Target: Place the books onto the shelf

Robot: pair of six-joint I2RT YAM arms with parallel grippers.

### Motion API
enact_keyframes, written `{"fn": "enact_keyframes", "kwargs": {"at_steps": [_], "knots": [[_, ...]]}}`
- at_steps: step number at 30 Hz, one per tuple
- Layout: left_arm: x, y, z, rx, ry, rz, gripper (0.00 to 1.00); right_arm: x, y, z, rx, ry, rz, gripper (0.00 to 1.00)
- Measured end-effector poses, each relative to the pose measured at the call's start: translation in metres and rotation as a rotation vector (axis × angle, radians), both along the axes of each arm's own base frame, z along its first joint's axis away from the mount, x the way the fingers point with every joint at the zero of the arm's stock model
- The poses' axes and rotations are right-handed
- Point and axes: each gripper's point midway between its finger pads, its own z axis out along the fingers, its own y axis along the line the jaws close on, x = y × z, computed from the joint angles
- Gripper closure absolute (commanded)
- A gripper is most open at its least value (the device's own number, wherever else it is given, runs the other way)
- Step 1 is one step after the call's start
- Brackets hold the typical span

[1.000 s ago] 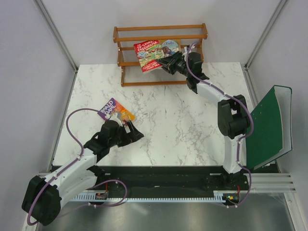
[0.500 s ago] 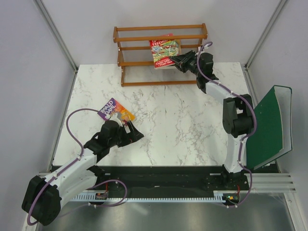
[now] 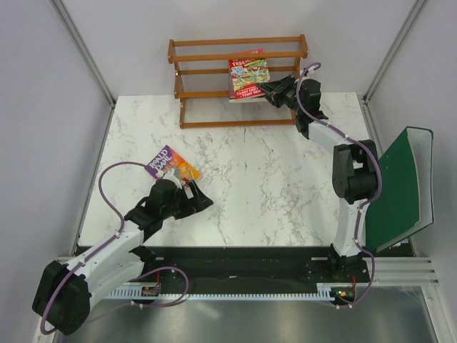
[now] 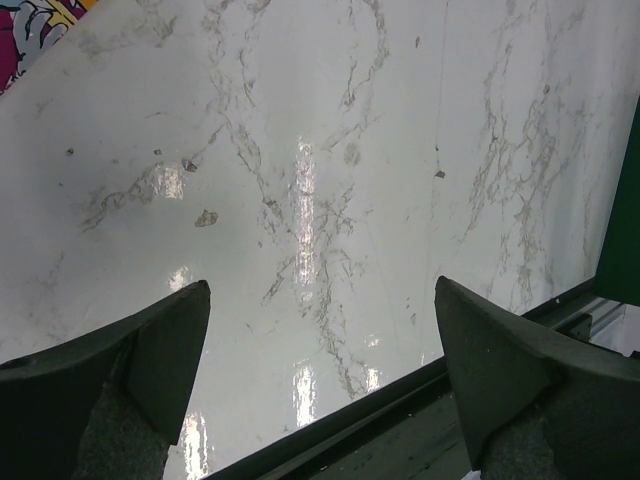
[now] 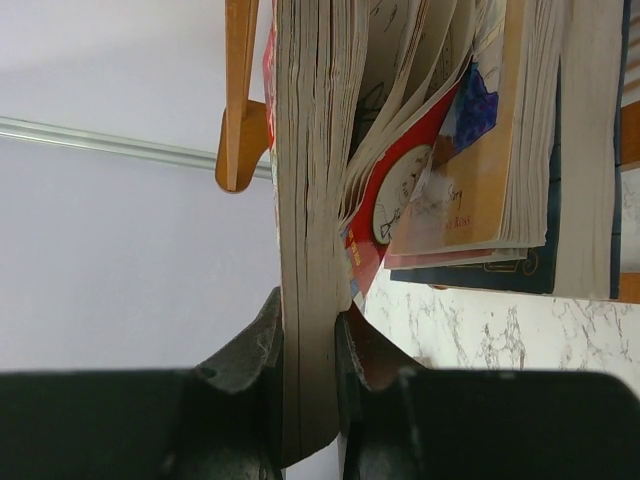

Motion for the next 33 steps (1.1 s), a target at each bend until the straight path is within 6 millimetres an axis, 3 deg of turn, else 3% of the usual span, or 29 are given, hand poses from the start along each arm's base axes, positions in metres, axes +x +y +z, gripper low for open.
{"fn": "enact_keyframes", "kwargs": {"at_steps": [10,23,27,30,33], "knots": [[-0.001,0.0,0.001,-0.004,-0.007,0.0,0.0,0.016,-0.003,-0.013,-0.011,0.023,-0.041,0.95],[-0.002,0.001,-0.002,-0.003,-0.004,-0.001,0.0,0.041,-0.006,-0.014,-0.045,0.03,-0.089,0.82],[-0.002,0.001,-0.002,-0.003,-0.004,-0.001,0.0,0.047,-0.004,-0.016,-0.057,0.034,-0.088,0.49],[-0.002,0.001,-0.003,-0.003,-0.003,-0.001,0.0,0.047,-0.007,-0.023,-0.076,0.053,-0.098,0.38],[-0.003,0.001,-0.003,-0.002,-0.003,-0.001,0.0,0.049,-0.009,-0.026,-0.096,0.055,-0.113,0.35]]}}
